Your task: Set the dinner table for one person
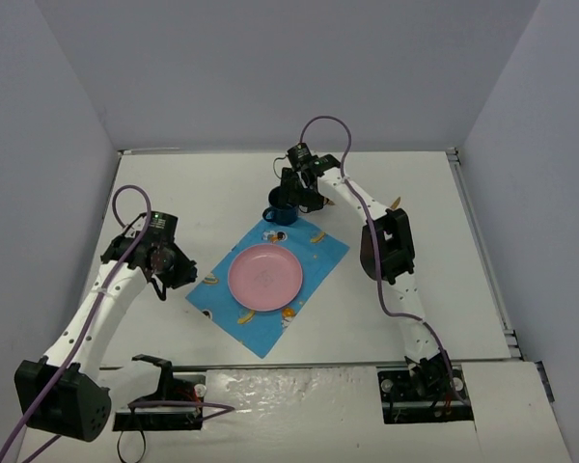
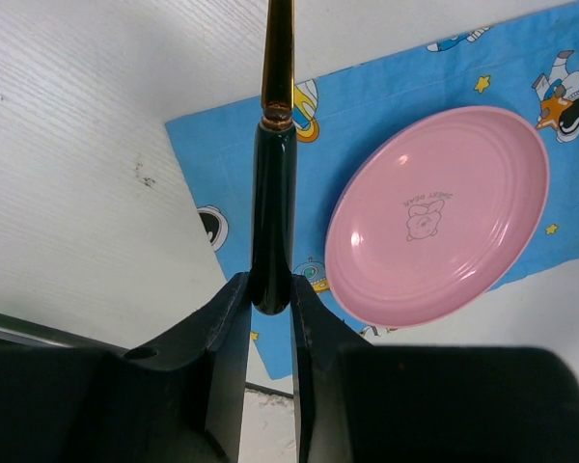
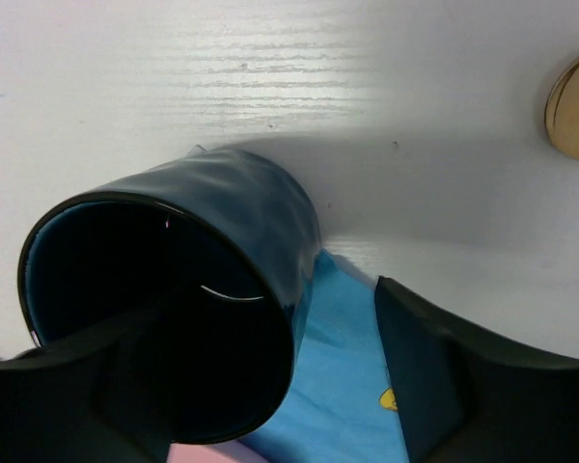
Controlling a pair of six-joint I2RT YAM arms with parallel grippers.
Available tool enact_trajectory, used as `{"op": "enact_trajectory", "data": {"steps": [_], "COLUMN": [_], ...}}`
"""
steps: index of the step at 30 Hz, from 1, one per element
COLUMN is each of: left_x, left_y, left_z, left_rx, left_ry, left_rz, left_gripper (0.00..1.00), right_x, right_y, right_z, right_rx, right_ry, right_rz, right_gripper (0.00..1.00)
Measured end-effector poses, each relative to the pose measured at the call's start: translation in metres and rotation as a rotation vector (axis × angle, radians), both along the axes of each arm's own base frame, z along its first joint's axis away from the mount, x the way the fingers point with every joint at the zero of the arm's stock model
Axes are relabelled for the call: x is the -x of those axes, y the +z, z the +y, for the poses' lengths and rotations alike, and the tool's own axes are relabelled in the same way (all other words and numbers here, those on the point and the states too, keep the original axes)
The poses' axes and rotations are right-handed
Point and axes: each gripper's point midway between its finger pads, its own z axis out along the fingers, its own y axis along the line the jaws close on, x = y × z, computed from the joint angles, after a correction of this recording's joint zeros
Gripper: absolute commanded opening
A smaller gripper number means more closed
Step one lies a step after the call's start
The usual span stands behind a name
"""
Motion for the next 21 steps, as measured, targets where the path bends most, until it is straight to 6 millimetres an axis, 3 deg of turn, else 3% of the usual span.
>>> {"op": "enact_trajectory", "data": {"steps": [3,7,11,14,21], "left_x": [0.000,0.004,0.015,0.027,0.058], "left_y": [-0.001,0.000,0.004,0.003,-0.040], "left_z": [-0.003,-0.015,-0.033,-0.047,-0.070], "left_rx": [0.010,0.023,0.030,0.042,0.174], "left_ry": [-0.004,-0.017,-0.030,-0.007,0.139], "left_rz": [-0.003,-0.011,-0.035,-0.042,0.001], "left_gripper": [0.00,0.00,0.00,0.00,0.00], "right_x": [0.001,0.002,0.015,0.028,0.068], "right_y": [0.000,-0.002,-0.001,0.011,0.050], "right_z": [0.002,-0.003,-0.020,-0.035,-0.066], "right_rx": [0.015,0.054,0.111,0.131,0.124], "right_ry": [0.005,-0.008,-0.033,-0.057,-0.090], "right_rz": [-0.010,-0.028,-0.032,-0.056,-0.109], "right_gripper": [0.84,0.84,0.82,0.81,0.80]}}
